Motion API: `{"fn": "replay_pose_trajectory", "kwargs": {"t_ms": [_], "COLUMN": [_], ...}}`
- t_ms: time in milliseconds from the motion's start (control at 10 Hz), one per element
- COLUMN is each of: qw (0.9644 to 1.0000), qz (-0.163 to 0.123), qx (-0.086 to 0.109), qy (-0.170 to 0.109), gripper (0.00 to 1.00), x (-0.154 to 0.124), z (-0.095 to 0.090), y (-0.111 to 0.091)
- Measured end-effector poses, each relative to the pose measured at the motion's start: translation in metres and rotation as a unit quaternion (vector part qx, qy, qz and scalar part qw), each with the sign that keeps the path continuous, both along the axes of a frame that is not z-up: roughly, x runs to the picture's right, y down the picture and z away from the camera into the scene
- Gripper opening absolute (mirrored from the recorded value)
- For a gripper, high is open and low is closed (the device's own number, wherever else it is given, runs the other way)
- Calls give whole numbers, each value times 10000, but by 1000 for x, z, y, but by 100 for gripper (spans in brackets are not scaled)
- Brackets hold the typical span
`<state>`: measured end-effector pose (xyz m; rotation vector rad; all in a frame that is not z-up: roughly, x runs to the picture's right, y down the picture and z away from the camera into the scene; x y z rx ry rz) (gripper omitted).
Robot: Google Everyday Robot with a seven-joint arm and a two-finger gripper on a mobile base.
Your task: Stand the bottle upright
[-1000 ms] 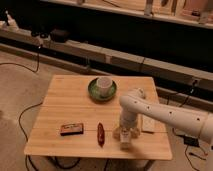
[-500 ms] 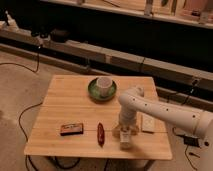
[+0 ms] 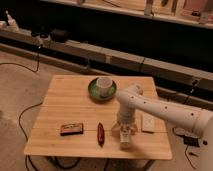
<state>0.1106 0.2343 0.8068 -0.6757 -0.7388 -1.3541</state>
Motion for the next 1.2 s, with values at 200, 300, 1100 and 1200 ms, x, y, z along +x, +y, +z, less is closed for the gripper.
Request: {"fn": "replay_pose_trajectory", "kwargs": {"t_ms": [200,300,1100,1200], "qw": [9998,9997,9981,9979], "qz": [120,92,-109,-122], "qx": [-167,-216,-593,-631], "qy": [18,93,119,126], "gripper": [80,80,78,70], "x": [-3,0,-11,-12], "z": [-10,-11,-2,-1], "y": [-4,-4,-4,-4]}}
